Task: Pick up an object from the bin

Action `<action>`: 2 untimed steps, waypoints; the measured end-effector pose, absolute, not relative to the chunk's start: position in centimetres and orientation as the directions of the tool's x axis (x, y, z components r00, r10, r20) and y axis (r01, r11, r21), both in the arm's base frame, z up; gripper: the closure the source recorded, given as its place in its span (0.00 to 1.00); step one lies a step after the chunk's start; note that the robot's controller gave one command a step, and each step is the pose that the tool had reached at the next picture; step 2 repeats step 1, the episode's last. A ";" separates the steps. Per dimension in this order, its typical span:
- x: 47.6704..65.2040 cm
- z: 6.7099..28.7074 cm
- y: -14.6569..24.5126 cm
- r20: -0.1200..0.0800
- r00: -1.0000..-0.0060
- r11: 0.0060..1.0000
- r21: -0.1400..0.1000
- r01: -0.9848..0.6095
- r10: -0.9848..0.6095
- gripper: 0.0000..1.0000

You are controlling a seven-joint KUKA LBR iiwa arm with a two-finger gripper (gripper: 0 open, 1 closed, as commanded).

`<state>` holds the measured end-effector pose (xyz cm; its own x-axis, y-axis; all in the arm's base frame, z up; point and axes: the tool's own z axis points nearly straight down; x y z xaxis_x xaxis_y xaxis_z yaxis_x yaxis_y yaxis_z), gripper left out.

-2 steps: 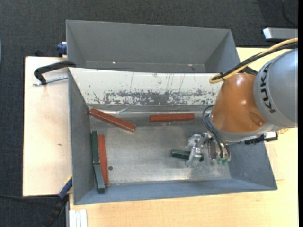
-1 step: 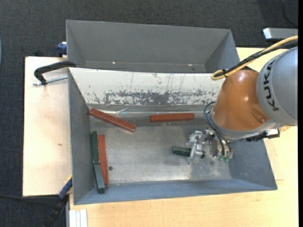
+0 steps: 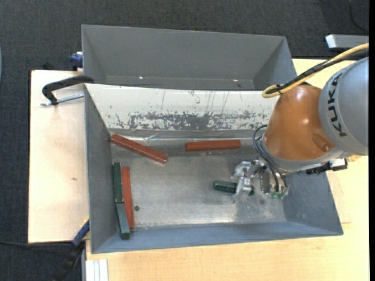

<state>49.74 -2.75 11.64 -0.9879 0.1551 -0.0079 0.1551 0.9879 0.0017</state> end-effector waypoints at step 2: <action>49.7 12.0 -2.7 -0.006 -0.988 0.988 0.002 0.155 0.155 1.00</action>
Offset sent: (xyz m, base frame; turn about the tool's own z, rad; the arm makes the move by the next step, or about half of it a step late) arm 0.0000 0.0000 0.0033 0.0000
